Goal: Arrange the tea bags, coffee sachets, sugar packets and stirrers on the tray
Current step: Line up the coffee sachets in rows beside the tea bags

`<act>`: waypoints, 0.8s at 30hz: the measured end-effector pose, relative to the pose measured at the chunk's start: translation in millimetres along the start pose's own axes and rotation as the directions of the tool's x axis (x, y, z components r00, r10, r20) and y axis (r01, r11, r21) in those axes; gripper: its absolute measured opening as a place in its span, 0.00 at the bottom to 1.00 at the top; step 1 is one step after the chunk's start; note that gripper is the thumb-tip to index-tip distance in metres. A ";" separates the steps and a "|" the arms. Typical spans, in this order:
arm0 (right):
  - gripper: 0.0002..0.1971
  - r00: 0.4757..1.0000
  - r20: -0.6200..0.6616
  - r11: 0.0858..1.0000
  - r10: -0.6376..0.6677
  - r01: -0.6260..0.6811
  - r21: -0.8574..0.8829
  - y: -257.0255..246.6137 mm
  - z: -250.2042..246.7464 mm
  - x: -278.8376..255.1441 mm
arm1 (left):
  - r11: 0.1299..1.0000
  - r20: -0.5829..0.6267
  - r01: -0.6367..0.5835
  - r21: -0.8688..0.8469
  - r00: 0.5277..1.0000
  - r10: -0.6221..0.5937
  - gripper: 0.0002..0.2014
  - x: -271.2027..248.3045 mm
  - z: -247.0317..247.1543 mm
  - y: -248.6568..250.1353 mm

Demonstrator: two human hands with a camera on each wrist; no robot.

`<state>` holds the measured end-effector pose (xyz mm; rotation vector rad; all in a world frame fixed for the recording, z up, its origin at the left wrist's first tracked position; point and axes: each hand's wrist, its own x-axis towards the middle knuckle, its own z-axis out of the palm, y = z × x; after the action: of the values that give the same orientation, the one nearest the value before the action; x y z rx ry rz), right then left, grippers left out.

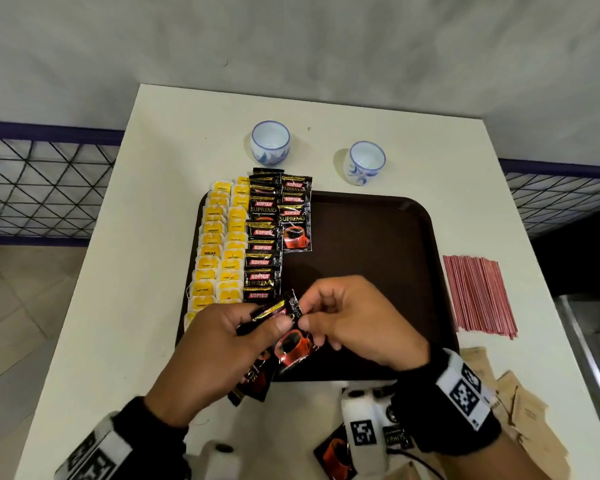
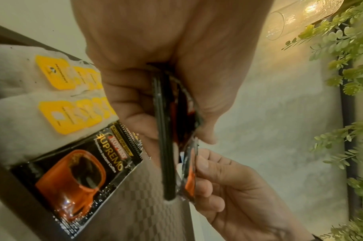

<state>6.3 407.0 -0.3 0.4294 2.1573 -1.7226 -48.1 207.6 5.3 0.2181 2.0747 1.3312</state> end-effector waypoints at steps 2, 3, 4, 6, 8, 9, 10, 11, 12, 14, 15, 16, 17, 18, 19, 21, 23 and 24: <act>0.05 0.998 -0.055 1.000 -0.010 0.011 0.026 -1.4 -9.0 3.7 | 1.000 -0.023 -0.003 -0.008 1.000 0.003 0.11 -1.9 -3.2 0.5; 0.05 0.993 -0.118 0.998 -0.013 0.020 0.060 -2.7 -17.8 8.3 | 1.000 -0.025 -0.003 -0.011 1.000 0.002 0.11 -2.7 -6.0 -1.5; 0.06 0.980 -0.198 0.995 -0.009 0.029 0.098 -3.4 -28.2 15.6 | 1.000 -0.035 0.005 -0.031 0.999 -0.006 0.11 -3.9 -9.2 -3.3; 0.09 0.937 -0.350 0.992 0.009 0.035 0.119 -3.0 -50.1 36.0 | 0.997 -0.032 0.016 -0.080 0.999 -0.018 0.06 -5.7 -14.5 -10.1; 0.11 0.904 -0.427 0.996 0.030 0.010 0.092 1.0 -63.5 60.5 | 0.994 0.002 0.035 -0.107 0.999 -0.035 0.15 -9.4 -17.7 -18.2; 0.11 0.898 -0.438 0.997 0.045 -0.011 0.080 3.9 -66.1 72.5 | 0.993 0.019 0.053 -0.109 0.998 -0.051 0.17 -11.5 -18.6 -21.4; 0.10 0.897 -0.437 0.997 0.060 -0.030 0.075 7.0 -66.3 83.1 | 0.991 0.029 0.067 -0.112 0.998 -0.064 0.18 -14.4 -18.9 -23.9; 0.10 0.900 -0.431 0.996 0.074 -0.047 0.071 9.2 -65.0 91.6 | 0.992 0.038 0.071 -0.108 0.997 -0.067 0.19 -16.9 -19.1 -26.6; 0.10 0.903 -0.422 0.996 0.084 -0.061 0.070 11.0 -62.7 98.9 | 0.990 0.037 0.078 -0.117 0.997 -0.074 0.18 -19.1 -19.1 -29.3; 0.09 0.908 -0.407 0.994 0.101 -0.079 0.071 13.0 -57.2 108.5 | 0.986 0.035 0.095 -0.135 0.995 -0.091 0.17 -22.3 -19.3 -34.4; 0.09 0.908 -0.404 0.994 0.106 -0.083 0.074 13.3 -54.7 111.0 | 0.984 0.038 0.106 -0.141 0.994 -0.102 0.17 -23.4 -19.3 -36.5; 0.09 0.909 -0.403 0.993 0.111 -0.087 0.077 13.6 -52.2 112.8 | 0.982 0.034 0.116 -0.150 0.993 -0.112 0.17 -24.2 -19.0 -38.0; 0.09 0.908 -0.402 0.993 0.116 -0.092 0.080 14.0 -50.1 113.8 | 0.981 0.035 0.123 -0.153 0.992 -0.119 0.17 -25.0 -18.6 -39.3; 0.09 0.907 -0.404 0.992 0.122 -0.096 0.084 14.6 -48.5 114.2 | 0.980 0.038 0.130 -0.154 0.991 -0.125 0.18 -25.6 -17.8 -40.7; 0.09 0.905 -0.406 0.991 0.129 -0.101 0.088 15.1 -47.5 114.4 | 0.979 0.043 0.135 -0.151 0.991 -0.130 0.18 -25.9 -17.2 -41.9; 0.09 0.901 -0.411 0.989 0.141 -0.109 0.100 16.2 -46.3 114.2 | 0.977 0.051 0.146 -0.155 0.989 -0.140 0.18 -26.4 -16.1 -44.1; 0.08 0.899 -0.412 0.988 0.149 -0.114 0.109 17.0 -44.9 113.8 | 0.974 0.061 0.152 -0.169 0.988 -0.144 0.19 -26.9 -14.7 -45.3; 0.08 0.899 -0.412 0.987 0.151 -0.115 0.112 17.3 -44.1 113.6 | 0.973 0.064 0.155 -0.173 0.987 -0.146 0.19 -26.8 -13.6 -44.8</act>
<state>-91.2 456.1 -57.2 1.0319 2.2711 -1.7735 -26.6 163.9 -18.0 0.0166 1.8780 1.3933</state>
